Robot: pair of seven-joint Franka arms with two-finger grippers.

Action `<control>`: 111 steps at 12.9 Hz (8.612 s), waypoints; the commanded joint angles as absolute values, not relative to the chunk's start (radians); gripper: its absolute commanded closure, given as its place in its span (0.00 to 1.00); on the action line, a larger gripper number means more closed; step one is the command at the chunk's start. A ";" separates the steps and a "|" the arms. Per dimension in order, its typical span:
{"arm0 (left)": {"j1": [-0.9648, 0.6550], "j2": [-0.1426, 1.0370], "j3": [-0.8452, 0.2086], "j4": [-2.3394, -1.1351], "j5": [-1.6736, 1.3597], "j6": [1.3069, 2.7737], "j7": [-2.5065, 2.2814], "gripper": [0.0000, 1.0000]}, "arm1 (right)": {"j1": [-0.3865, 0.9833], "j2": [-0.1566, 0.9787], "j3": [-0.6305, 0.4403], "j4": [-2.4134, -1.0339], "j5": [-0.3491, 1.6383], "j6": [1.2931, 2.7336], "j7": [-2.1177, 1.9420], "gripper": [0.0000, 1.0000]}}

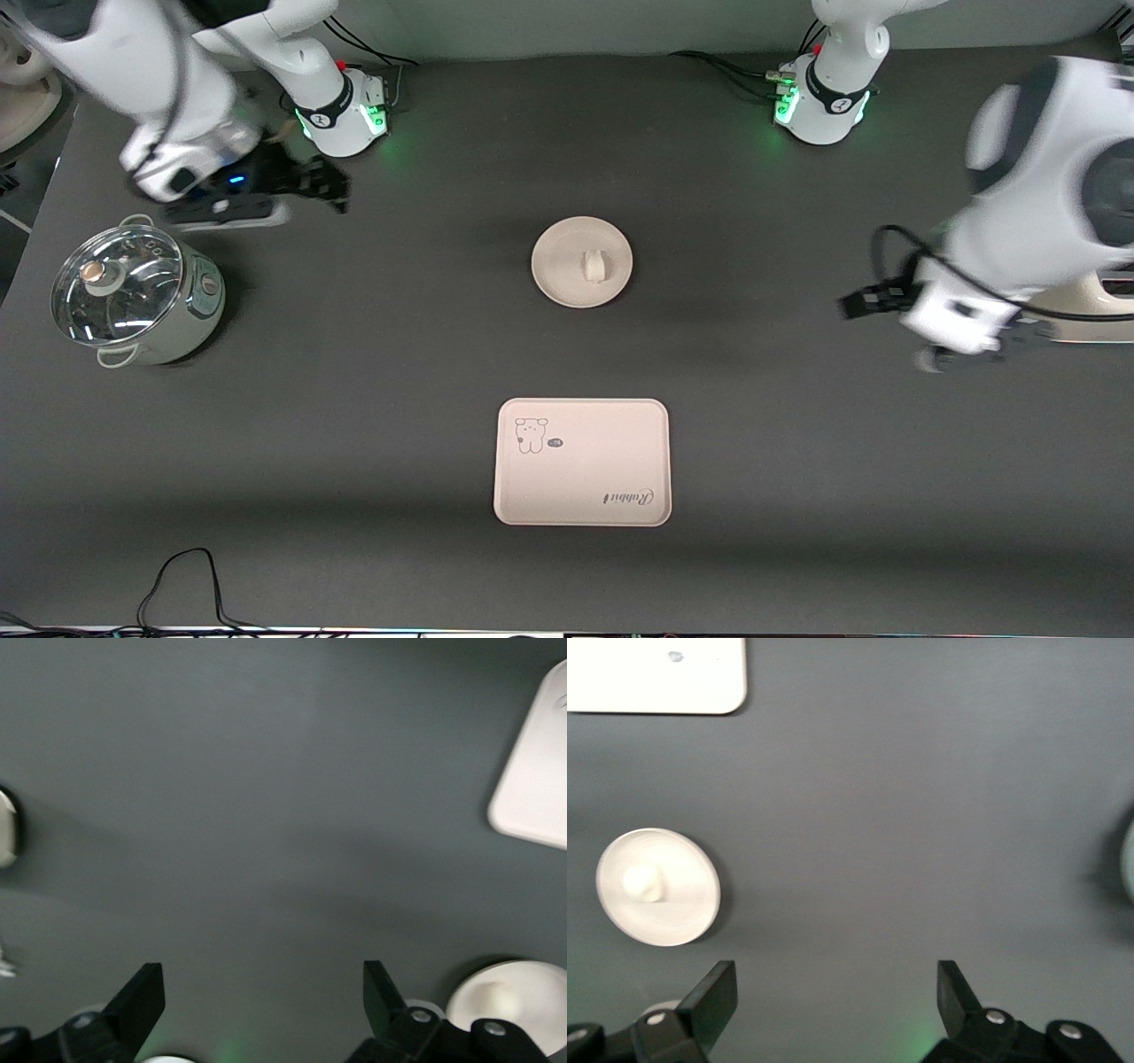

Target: Place bun in plate and plate on tray

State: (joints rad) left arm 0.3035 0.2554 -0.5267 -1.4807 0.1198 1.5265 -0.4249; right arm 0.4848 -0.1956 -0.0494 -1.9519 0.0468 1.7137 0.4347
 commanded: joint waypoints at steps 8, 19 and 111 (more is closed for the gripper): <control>0.505 0.032 -0.477 -1.647 0.044 1.614 0.072 0.00 | 0.819 -0.089 0.009 -1.933 0.210 1.868 0.753 0.00; 0.503 0.025 -0.474 -1.671 0.043 1.683 -0.020 0.00 | 0.851 0.090 0.040 -2.301 0.212 2.555 0.741 0.00; 0.497 0.064 -0.477 -1.626 0.040 1.694 -0.028 0.00 | 0.355 0.133 -0.105 -1.429 0.050 1.479 0.182 0.00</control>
State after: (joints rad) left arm 0.4962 0.0621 -0.4761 -1.6391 0.0437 1.7021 -0.0352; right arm 0.4370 0.2809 -0.1797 -1.2687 0.1479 1.4697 0.2860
